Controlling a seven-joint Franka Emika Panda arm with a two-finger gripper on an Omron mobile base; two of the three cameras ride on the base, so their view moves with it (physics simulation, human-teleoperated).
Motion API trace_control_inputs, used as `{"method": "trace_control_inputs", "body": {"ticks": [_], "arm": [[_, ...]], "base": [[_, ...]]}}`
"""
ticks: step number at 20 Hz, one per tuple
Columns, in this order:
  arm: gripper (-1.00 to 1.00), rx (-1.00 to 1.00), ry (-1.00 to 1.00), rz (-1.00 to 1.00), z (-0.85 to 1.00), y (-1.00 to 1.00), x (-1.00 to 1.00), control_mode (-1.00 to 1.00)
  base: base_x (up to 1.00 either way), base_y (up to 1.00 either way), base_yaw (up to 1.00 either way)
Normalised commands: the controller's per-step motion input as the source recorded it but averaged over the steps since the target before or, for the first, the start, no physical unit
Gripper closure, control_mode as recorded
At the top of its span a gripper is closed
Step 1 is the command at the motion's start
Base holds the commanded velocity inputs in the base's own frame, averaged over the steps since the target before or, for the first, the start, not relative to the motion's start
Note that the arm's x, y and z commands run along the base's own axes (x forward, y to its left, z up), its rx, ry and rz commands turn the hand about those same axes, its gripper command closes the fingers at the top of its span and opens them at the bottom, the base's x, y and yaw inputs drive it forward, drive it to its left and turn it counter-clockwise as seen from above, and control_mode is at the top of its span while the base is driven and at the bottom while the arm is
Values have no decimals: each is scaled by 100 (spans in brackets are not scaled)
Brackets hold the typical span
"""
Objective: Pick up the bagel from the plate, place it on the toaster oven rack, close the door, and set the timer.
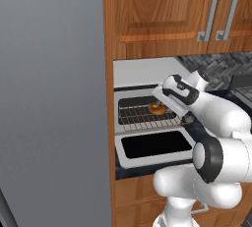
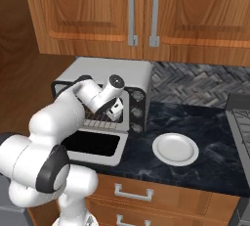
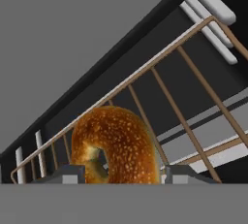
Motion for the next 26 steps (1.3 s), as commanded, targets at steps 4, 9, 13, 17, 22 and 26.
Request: {"method": "trace_control_inputs", "body": {"ticks": [4,9,13,17,22,26], "arm": [[-100,0,-10,0,39,0,-1,-100],[-100,0,-8,0,55,0,-26,-100],[-100,0,0,0,28,0,-85,-100],[-100,1,0,0,8,0,-99,-100],[-100,0,1,0,0,-1,-94,-100],[-100,0,2,0,0,0,-77,-100]], "base": [[0,0,0],[0,0,0],[0,0,0],[0,0,0],[0,0,0],[0,0,0]]}}
